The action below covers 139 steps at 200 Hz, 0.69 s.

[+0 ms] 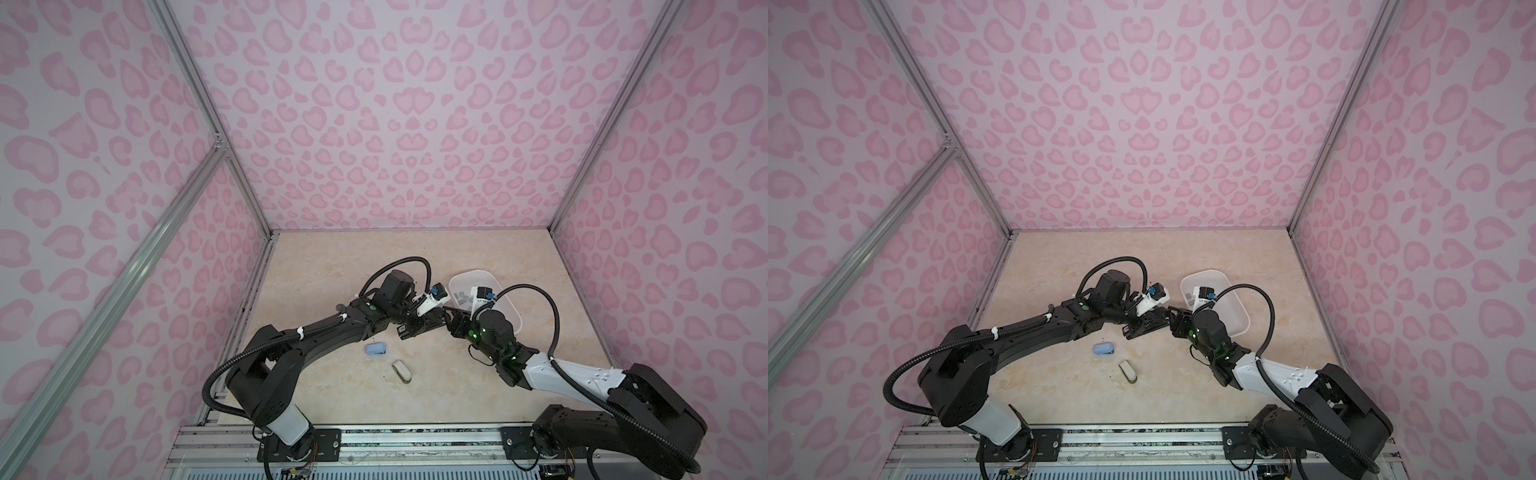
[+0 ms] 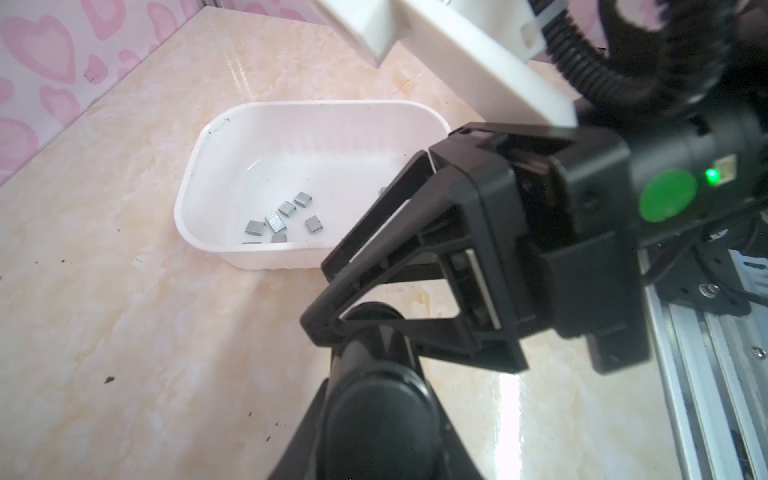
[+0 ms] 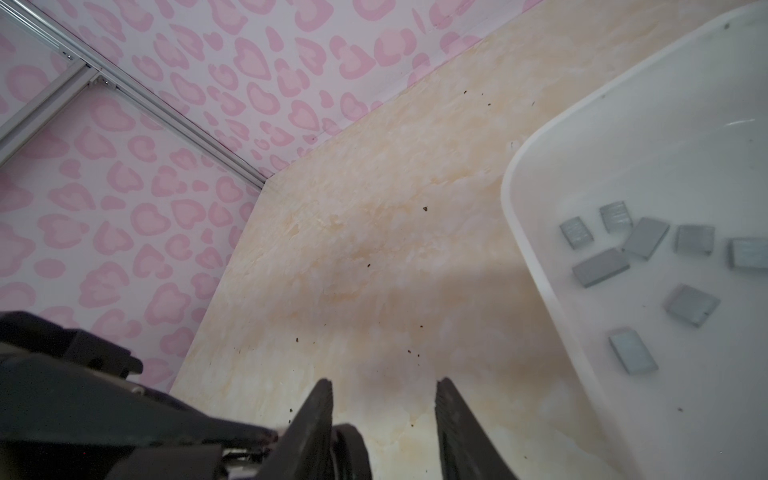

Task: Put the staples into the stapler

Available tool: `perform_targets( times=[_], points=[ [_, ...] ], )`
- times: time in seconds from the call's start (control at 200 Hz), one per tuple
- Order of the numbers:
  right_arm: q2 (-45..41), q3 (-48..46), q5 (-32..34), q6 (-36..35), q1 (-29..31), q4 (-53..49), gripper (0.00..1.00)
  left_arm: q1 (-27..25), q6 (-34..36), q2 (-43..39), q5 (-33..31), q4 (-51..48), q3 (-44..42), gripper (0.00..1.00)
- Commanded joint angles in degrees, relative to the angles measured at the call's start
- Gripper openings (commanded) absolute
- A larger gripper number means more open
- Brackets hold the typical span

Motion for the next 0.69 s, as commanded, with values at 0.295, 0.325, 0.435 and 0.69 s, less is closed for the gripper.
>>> perform_targets(
  times=[0.295, 0.325, 0.435, 0.69],
  points=[
    [0.2, -1.2, 1.0, 3.4, 3.5, 5.6, 0.33, 0.0, -1.8, -3.5, 0.0, 8.0, -1.3, 0.04],
    [0.8, -1.0, 0.8, 3.7, 3.5, 6.2, 0.32, 0.1, -1.8, -4.2, 1.0, 8.4, -1.9, 0.04],
    [2.0, -1.0, -0.4, 4.6, 3.7, 9.2, 0.27, 0.1, -2.0, -6.6, 2.8, 9.6, -3.9, 0.04],
    [-0.7, -2.3, 3.7, 6.1, 5.6, 10.5, 0.22, 0.0, -3.3, -10.4, 4.6, 9.6, -6.0, 0.04]
  ],
)
